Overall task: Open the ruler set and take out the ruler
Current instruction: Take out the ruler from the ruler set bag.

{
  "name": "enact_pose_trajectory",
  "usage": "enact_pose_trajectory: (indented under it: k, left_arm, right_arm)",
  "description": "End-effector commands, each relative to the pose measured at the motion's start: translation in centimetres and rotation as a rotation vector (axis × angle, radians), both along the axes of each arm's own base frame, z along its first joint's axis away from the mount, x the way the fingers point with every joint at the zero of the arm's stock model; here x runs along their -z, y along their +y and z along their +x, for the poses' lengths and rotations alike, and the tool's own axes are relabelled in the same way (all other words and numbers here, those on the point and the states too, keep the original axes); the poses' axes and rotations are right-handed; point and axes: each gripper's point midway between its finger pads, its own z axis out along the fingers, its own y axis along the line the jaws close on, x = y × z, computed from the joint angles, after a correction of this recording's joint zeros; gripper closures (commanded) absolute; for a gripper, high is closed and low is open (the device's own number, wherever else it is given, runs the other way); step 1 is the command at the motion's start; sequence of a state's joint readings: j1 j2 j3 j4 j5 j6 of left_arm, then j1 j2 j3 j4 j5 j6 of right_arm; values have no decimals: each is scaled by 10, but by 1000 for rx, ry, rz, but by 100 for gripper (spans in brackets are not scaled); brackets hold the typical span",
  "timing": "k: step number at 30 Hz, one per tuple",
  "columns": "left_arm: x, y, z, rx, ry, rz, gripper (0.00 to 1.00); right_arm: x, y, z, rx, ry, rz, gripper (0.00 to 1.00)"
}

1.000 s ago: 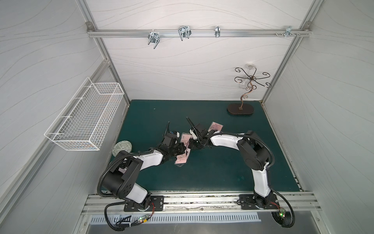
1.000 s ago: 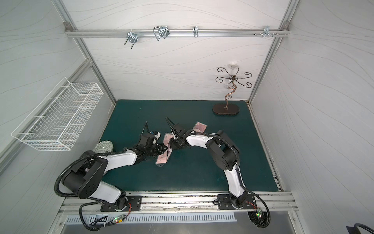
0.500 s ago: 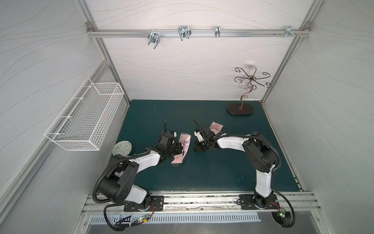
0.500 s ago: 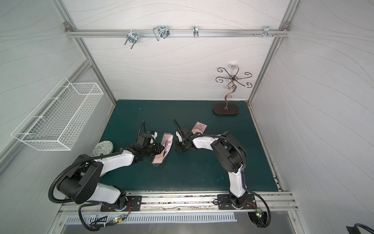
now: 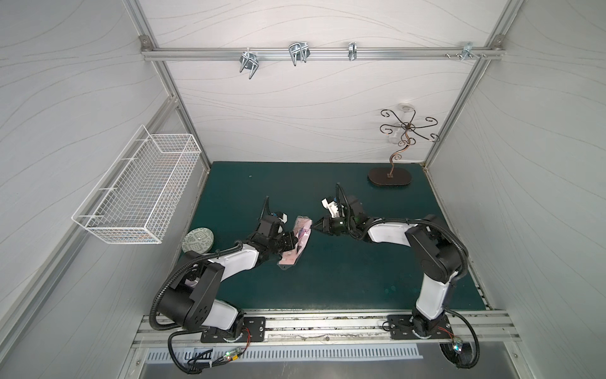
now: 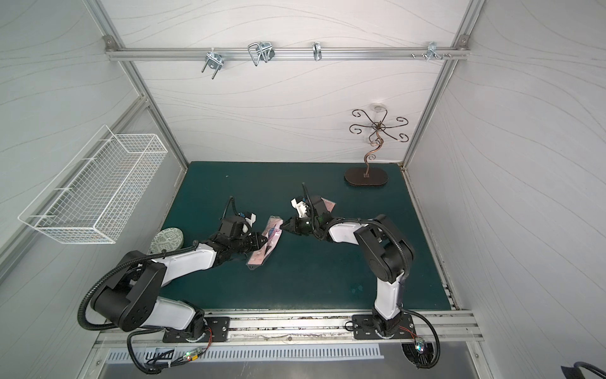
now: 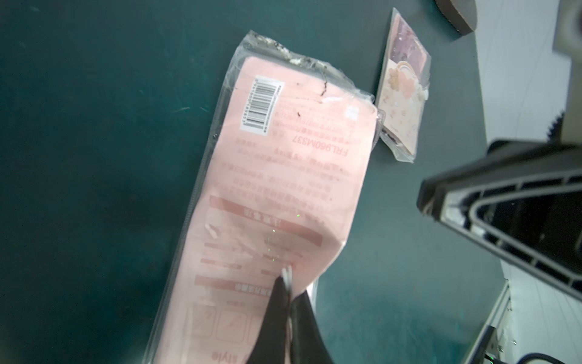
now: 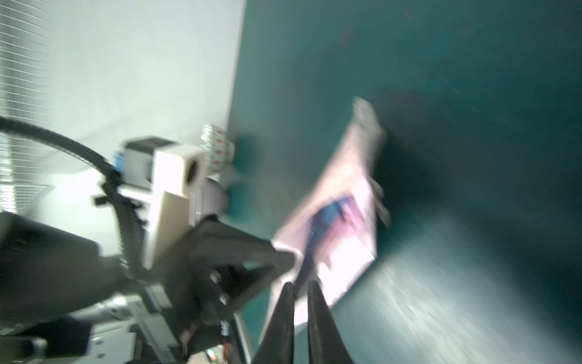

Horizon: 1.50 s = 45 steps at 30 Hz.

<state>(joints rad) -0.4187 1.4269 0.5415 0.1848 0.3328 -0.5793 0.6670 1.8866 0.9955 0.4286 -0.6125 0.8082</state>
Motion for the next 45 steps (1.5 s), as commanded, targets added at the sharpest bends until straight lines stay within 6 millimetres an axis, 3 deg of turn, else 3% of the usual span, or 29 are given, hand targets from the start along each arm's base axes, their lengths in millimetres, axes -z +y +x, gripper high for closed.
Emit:
enact_pose_trajectory:
  k: [1, 9, 14, 27, 31, 33, 39, 45]
  left_arm:
    - [-27, -10, 6, 28, -75, -69, 100]
    - [-39, -7, 5, 29, -101, -55, 100]
    - [-45, -15, 8, 55, -111, -71, 100]
    - [-55, -36, 7, 122, -161, -97, 100]
    - [-53, -35, 6, 122, -160, -93, 100]
    - [-50, -33, 7, 115, -156, -80, 100]
    - [-35, -22, 7, 80, -126, -13, 100]
    - [-16, -5, 6, 38, -68, 104, 100]
  right_arm:
    - [-2, 17, 2, -22, 24, 57, 87]
    - [20, 11, 7, 27, 22, -64, 87]
    - [36, 12, 10, 42, 25, -109, 80]
    - [42, 35, 22, 21, 41, -41, 72]
    - [50, 38, 18, 6, 60, -46, 75]
    - [51, 37, 16, 3, 66, -52, 88]
    - [36, 33, 14, 16, 45, -51, 99]
    - [1, 26, 12, 39, -7, 4, 100]
